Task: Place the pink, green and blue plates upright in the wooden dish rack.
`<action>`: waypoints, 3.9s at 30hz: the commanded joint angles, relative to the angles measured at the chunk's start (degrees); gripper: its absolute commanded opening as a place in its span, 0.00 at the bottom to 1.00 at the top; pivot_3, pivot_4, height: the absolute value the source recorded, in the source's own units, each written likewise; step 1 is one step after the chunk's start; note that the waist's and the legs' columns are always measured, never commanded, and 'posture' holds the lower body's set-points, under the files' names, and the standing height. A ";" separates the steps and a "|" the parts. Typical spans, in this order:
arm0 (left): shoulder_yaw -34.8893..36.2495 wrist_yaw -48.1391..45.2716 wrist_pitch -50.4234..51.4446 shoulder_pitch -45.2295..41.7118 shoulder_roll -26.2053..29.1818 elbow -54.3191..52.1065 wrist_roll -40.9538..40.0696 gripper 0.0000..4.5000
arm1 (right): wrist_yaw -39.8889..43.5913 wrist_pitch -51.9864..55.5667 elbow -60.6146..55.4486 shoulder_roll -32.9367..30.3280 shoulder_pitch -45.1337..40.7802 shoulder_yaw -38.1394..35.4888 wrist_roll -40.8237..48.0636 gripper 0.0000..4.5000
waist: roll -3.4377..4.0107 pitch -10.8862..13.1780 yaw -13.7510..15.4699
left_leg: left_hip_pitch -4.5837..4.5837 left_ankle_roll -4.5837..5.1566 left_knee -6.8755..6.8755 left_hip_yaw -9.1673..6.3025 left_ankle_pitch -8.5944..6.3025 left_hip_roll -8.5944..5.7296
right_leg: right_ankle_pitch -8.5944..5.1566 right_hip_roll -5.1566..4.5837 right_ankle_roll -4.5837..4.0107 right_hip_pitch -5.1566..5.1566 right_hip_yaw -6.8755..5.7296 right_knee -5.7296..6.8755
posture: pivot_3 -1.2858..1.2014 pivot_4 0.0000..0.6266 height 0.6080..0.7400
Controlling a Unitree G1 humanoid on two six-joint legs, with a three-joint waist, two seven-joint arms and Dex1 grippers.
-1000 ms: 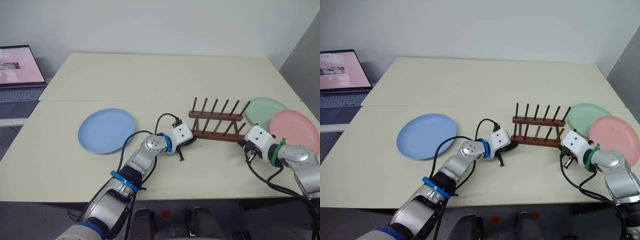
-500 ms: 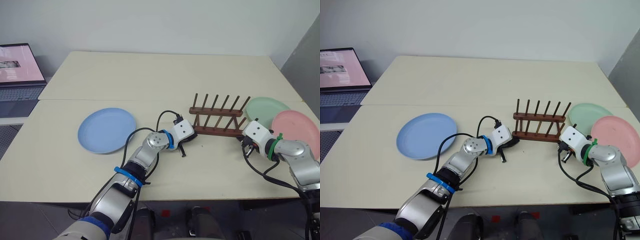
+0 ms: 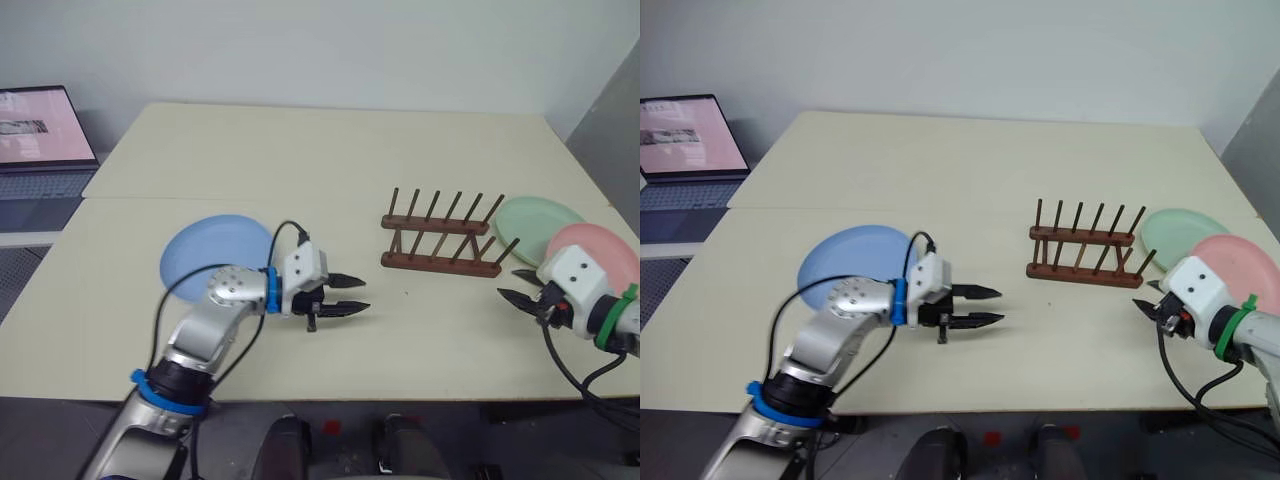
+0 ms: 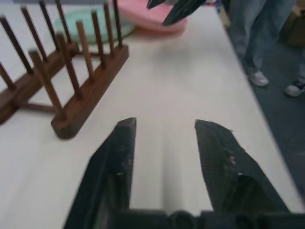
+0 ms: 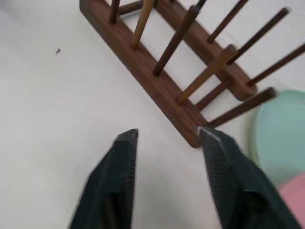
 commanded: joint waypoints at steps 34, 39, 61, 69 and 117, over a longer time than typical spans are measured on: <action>3.30 -2.56 5.65 -9.45 4.94 -10.61 -10.52 1.00 | -25.50 2.32 20.72 5.19 -13.50 2.58 -10.67 0.00 | -0.01 0.00 -0.42 | -0.04 0.02 -0.06 0.05 0.01 -0.11 | 0.06 0.35 0.08 -0.07 0.09 -0.05 | 0.52 0.24 1.00; 3.84 -2.95 5.20 -9.94 5.39 -9.19 -10.26 1.00 | -25.19 -1.03 11.06 2.57 -13.27 -0.89 -11.23 0.00 | 0.11 0.01 -0.55 | -0.04 0.02 -0.07 0.07 0.01 -0.12 | 0.06 0.35 0.09 -0.11 0.11 -0.03 | 0.52 0.24 1.00; 4.59 -0.85 5.61 -9.73 4.64 -9.67 -11.20 1.00 | -20.10 25.41 12.84 10.67 -36.77 -13.75 47.93 0.00 | 0.08 0.03 -0.25 | -0.12 0.03 -0.09 -0.01 0.00 0.12 | 0.33 0.68 -0.32 -0.19 0.14 -0.07 | 0.52 0.24 1.00; 4.85 0.36 6.09 -11.20 3.01 -8.81 -12.19 1.00 | -23.90 26.16 18.00 10.68 -36.92 -14.00 53.99 0.00 | 0.09 0.03 -0.44 | -0.12 0.03 -0.09 -0.01 0.00 0.11 | 0.34 0.69 -0.25 -0.20 0.17 -0.06 | 0.52 0.24 1.00; -3.21 2.82 6.10 -15.71 -4.06 -9.48 -8.79 1.00 | -2.44 -25.58 47.72 -11.70 -31.17 29.34 -14.50 1.00 | 0.11 0.06 -0.75 | -0.14 0.04 -0.04 0.01 0.01 -0.02 | 0.16 0.86 -0.17 -0.27 0.45 -0.08 | 0.52 0.24 1.00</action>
